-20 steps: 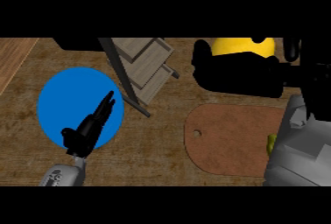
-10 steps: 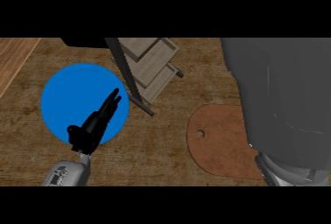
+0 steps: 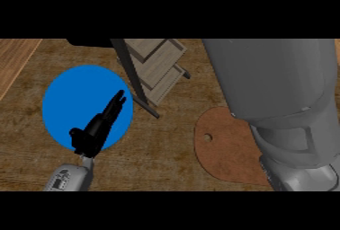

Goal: Pick the lemon from the cutting board and place it in the tiered basket

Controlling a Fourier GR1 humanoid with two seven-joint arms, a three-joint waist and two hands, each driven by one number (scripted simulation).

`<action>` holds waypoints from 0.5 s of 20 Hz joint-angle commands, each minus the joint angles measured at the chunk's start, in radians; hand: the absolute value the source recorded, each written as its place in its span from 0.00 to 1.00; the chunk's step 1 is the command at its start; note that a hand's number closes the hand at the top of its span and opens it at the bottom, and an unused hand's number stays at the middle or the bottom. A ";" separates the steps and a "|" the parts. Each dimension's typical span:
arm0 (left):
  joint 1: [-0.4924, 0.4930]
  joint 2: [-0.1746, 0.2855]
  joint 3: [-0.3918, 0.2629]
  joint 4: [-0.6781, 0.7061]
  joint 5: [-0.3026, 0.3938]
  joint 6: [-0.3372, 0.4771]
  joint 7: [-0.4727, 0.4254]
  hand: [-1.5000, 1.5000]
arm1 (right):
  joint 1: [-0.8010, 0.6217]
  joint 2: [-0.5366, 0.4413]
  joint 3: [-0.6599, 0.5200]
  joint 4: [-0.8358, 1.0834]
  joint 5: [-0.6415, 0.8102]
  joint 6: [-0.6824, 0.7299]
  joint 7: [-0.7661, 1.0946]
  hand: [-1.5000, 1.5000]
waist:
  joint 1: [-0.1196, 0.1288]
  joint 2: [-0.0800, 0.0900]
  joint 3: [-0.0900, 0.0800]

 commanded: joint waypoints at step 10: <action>0.004 -0.018 -0.002 0.017 -0.006 -0.002 -0.011 0.50 | -0.151 0.005 -0.122 0.402 -0.121 -0.381 -0.021 1.00 | 0.010 0.006 0.000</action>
